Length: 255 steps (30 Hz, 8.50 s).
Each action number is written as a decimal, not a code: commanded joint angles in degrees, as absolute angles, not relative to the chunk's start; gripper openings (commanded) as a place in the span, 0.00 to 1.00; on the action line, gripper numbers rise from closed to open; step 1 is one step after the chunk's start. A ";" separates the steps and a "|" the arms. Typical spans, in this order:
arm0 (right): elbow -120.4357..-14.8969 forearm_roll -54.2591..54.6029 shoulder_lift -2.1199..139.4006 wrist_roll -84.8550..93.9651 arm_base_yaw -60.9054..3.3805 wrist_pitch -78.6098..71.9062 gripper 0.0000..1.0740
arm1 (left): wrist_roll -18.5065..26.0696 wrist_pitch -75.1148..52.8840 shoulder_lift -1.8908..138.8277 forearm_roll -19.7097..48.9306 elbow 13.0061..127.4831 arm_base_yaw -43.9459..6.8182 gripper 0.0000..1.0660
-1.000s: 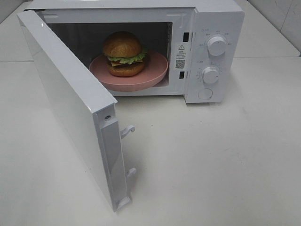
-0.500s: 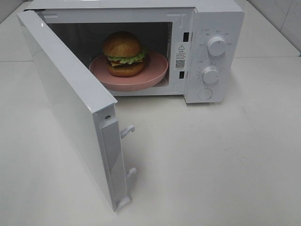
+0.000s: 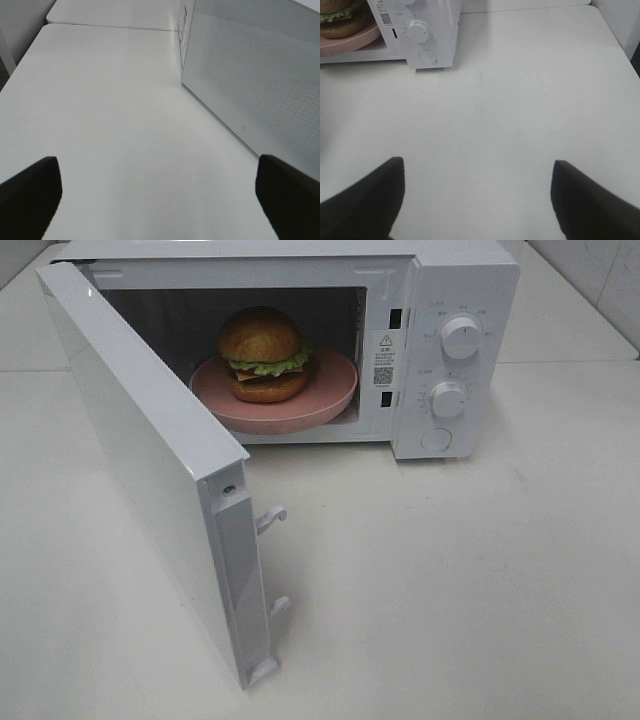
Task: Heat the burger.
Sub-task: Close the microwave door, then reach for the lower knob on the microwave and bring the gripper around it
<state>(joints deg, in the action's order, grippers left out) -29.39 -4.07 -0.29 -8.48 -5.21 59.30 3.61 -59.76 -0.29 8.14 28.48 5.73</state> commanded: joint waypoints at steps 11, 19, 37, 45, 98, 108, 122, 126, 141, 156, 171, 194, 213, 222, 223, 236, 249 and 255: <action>-28.59 -4.30 -1.89 -8.37 -4.81 57.35 0.71 | 3.61 -59.30 -1.49 8.14 28.36 5.79 0.92; -28.65 -4.30 -1.89 -8.37 -4.81 57.35 0.71 | 3.61 -59.30 -1.49 8.14 28.36 5.79 0.92; -28.65 -4.30 -1.89 -8.42 -4.81 57.35 0.71 | 3.61 -59.30 -1.49 8.14 28.36 5.79 0.92; -28.65 -4.30 -1.89 -8.42 -4.81 57.35 0.71 | 3.55 -59.30 -1.49 8.19 28.36 5.79 0.92; -28.65 -4.30 -1.89 -8.42 -4.81 57.35 0.71 | 3.67 -6.42 27.56 8.14 23.15 5.79 0.00; -28.65 -4.30 -1.89 -8.42 -4.81 57.35 0.71 | 3.67 10.94 37.82 8.08 18.68 5.79 0.00; -28.65 -4.30 -1.89 -8.42 -4.81 57.35 0.71 | -2.29 32.89 57.64 -2.18 17.65 5.79 0.00; -28.65 -4.30 -1.89 -8.42 -4.81 57.35 0.71 | -6.53 39.53 64.69 -10.54 17.65 5.79 0.00; -28.65 -4.30 -1.89 -8.42 -4.81 57.35 0.71 | -19.02 46.87 79.76 -20.97 20.23 5.67 0.00; -28.65 -4.30 -1.89 -8.42 -4.81 57.35 0.71 | -19.77 45.66 90.24 -23.32 29.85 -5.33 0.00; -28.65 -4.30 -1.89 -8.37 -4.81 57.35 0.71 | -19.71 45.15 95.11 -21.37 31.86 -13.46 0.00; -28.65 -4.30 -1.83 -8.37 -4.81 57.35 0.70 | -19.65 39.53 103.08 -15.99 45.21 -26.41 0.00; -28.65 -4.30 -1.83 -8.37 -4.81 57.35 0.70 | -18.28 31.86 112.13 -11.80 61.36 -32.31 0.00; -28.65 -4.30 -1.83 -8.37 -4.81 57.35 0.70 | -18.45 29.34 116.02 -11.75 68.81 -33.98 0.00; -28.65 -4.30 -1.83 -8.37 -4.81 57.35 0.70 | -18.45 29.34 116.02 -11.75 68.81 -33.98 0.00; -28.65 -4.30 -1.83 -8.37 -4.81 57.35 0.70 | -18.62 27.33 120.26 -11.97 76.38 -35.47 0.00; -28.65 -4.30 -1.83 -8.37 -4.81 57.35 0.70 | -18.74 20.91 117.91 -15.24 76.32 -42.00 0.00; -28.65 -4.30 -1.83 -8.37 -4.81 57.35 0.70 | -18.74 16.84 115.45 -15.24 76.32 -45.03 0.00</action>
